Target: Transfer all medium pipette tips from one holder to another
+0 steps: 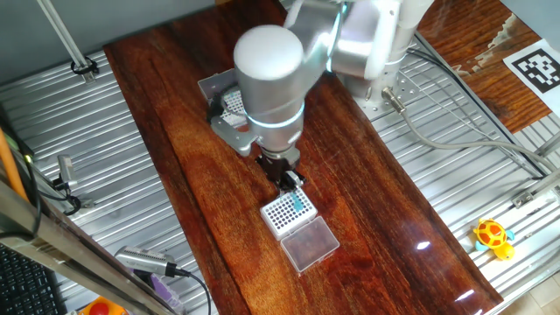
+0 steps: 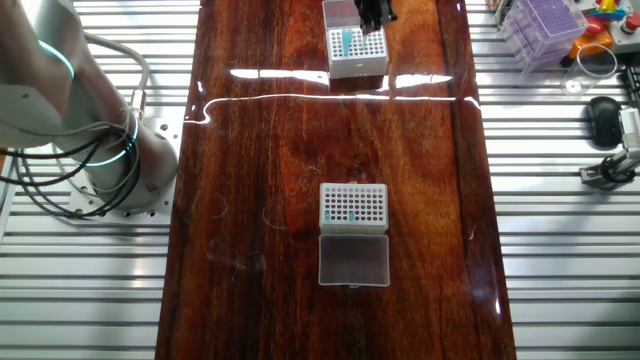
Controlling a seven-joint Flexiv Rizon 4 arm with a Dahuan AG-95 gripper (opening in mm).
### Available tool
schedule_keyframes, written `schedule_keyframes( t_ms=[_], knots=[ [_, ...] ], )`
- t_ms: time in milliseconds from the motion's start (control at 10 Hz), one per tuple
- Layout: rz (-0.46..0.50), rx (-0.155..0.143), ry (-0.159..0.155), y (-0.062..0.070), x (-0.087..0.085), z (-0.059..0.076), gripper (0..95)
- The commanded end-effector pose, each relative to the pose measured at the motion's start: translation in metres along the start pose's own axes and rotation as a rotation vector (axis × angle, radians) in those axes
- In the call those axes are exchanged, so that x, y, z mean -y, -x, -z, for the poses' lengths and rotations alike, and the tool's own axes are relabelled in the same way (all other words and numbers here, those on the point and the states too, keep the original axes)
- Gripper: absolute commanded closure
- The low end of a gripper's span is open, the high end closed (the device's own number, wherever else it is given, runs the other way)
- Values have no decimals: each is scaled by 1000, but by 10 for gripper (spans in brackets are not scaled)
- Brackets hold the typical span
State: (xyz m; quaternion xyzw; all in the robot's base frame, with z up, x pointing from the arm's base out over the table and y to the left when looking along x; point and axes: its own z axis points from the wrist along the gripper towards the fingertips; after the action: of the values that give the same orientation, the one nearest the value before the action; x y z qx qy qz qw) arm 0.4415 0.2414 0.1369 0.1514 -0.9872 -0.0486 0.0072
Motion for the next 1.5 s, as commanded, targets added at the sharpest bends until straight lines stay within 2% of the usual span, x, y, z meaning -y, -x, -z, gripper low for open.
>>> schedule_keyframes(
  t_ms=[100, 300, 500, 1500],
  knots=[
    [-7, 2, 1, -2, -3, 0, 950],
    [-11, -8, 9, -4, -3, 2, 950],
    [-25, -3, 24, -7, -3, 2, 950],
    [-59, 8, 46, -19, -12, -8, 950]
  ],
)
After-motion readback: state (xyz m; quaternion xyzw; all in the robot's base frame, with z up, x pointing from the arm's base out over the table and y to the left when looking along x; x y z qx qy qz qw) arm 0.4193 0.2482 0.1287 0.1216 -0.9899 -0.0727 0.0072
